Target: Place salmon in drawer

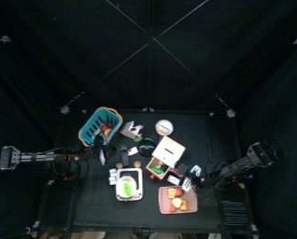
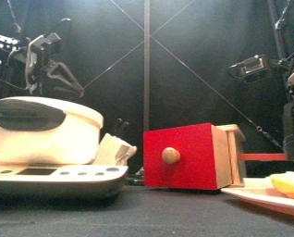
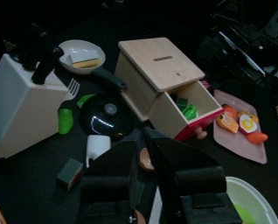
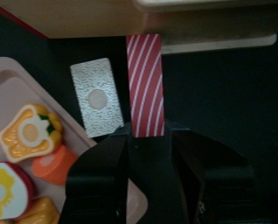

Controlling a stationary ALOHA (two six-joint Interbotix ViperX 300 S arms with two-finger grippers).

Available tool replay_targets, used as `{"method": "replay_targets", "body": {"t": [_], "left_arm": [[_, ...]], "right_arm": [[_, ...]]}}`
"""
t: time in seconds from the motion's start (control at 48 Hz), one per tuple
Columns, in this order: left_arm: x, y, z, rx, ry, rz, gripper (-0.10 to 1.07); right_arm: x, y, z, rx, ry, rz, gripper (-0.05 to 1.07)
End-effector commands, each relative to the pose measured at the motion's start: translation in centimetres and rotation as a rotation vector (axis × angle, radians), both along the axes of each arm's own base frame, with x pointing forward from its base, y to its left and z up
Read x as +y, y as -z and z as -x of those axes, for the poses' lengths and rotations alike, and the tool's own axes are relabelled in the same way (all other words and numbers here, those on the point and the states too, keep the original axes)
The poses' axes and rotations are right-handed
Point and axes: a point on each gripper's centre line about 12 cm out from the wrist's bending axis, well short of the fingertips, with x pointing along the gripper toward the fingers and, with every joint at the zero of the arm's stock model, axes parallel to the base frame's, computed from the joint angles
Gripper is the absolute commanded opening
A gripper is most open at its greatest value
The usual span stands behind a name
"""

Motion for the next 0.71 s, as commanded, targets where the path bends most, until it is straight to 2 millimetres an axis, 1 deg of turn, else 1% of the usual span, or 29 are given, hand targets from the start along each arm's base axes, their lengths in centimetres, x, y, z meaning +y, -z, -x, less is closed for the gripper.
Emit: {"method": "replay_targets", "body": {"t": [0.0,0.125,0.208,0.271,0.375,0.458,0.562,0.688], "left_arm": [[0.1,-0.6,-0.2,-0.015,-0.001,-0.005,0.57],[0.1,-0.6,-0.2,-0.015,-0.001,-0.005,0.57],[0.1,-0.6,-0.2,-0.017,-0.001,-0.006,0.57],[0.1,-0.6,-0.2,-0.015,-0.001,-0.005,0.57],[0.0,-0.6,-0.2,-0.015,0.0,-0.005,0.57],[0.1,-0.6,-0.2,-0.015,-0.001,-0.007,0.57],[0.1,-0.5,-0.2,-0.014,-0.001,-0.005,0.57],[0.0,-0.6,-0.2,-0.015,0.0,-0.005,0.57]], "right_arm": [[1.5,-2.5,-1.1,-0.084,-0.036,-0.046,0.64],[2.4,-4.3,-2.1,-0.146,-0.062,-0.067,0.64],[2.8,-5.5,-3.0,-0.193,-0.075,-0.08,0.64],[2.6,-6.3,-3.7,-0.221,-0.07,-0.089,0.64],[1.4,-7.4,-5.1,-0.267,-0.022,-0.108,0.64],[0.3,-7.8,-6.0,-0.286,0.025,-0.123,0.64],[-1.1,-7.8,-7.1,-0.303,0.07,-0.133,0.64],[-2.4,-7.2,-8.2,-0.317,0.09,-0.131,0.64]]}}
